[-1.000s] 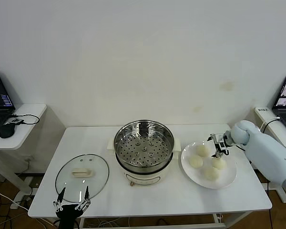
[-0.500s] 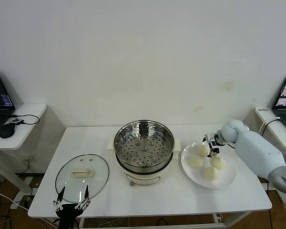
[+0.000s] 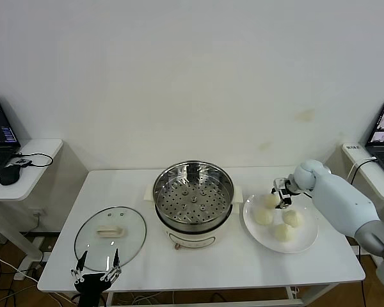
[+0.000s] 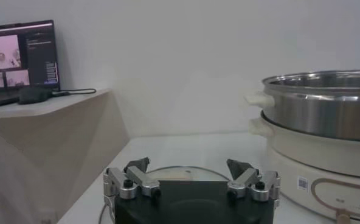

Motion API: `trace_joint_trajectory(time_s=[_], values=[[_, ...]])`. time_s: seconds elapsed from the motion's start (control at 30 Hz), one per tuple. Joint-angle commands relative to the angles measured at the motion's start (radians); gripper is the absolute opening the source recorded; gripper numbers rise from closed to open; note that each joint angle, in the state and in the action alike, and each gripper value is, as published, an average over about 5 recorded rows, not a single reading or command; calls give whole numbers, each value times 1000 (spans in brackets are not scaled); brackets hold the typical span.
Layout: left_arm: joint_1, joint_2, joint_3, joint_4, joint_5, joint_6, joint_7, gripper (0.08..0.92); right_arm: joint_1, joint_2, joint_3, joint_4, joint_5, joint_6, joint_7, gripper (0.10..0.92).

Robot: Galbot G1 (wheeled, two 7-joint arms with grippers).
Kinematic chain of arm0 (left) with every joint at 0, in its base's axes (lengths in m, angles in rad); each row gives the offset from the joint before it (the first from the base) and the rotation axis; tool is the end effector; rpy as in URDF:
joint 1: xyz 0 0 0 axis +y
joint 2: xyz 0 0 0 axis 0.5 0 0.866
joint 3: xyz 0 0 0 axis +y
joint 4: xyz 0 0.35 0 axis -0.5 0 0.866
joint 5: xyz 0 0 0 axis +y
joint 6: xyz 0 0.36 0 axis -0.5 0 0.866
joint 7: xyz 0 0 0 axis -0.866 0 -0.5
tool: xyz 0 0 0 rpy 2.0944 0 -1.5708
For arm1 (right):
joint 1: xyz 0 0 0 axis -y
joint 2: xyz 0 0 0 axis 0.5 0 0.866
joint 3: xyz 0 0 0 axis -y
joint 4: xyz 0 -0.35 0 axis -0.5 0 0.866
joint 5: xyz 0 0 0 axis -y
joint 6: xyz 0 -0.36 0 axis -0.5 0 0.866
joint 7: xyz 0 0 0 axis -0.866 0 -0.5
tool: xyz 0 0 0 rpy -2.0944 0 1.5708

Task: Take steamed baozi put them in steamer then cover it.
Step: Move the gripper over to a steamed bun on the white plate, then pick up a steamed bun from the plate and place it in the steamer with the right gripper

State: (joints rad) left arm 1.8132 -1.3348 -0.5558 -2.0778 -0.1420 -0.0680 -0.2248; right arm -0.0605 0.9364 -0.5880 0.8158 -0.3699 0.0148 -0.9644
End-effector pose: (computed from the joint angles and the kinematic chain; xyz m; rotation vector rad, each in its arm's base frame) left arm 0.1102 0.0508 -0.3391 0.1860 -2.9485 -0.1277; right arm 0.5812 -0.1644 -0.2449 1.1547 -1.4483 1.5374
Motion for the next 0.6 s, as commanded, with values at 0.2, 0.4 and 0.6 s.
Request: trace_joint_trajectory(time_s=[0.2, 0.4, 0.6], values=[[5, 4, 3, -8, -1, -1, -2, 823, 91, -113, -94, 195, 182, -42, -42, 611], [-2, 11, 10, -9, -6, 1, -3, 823, 262, -232, -220, 388, 366, -86, -53, 611], [-8, 19, 17, -16, -16, 14, -9, 823, 478, -222, -369, 463, 511, -108, -52, 612]])
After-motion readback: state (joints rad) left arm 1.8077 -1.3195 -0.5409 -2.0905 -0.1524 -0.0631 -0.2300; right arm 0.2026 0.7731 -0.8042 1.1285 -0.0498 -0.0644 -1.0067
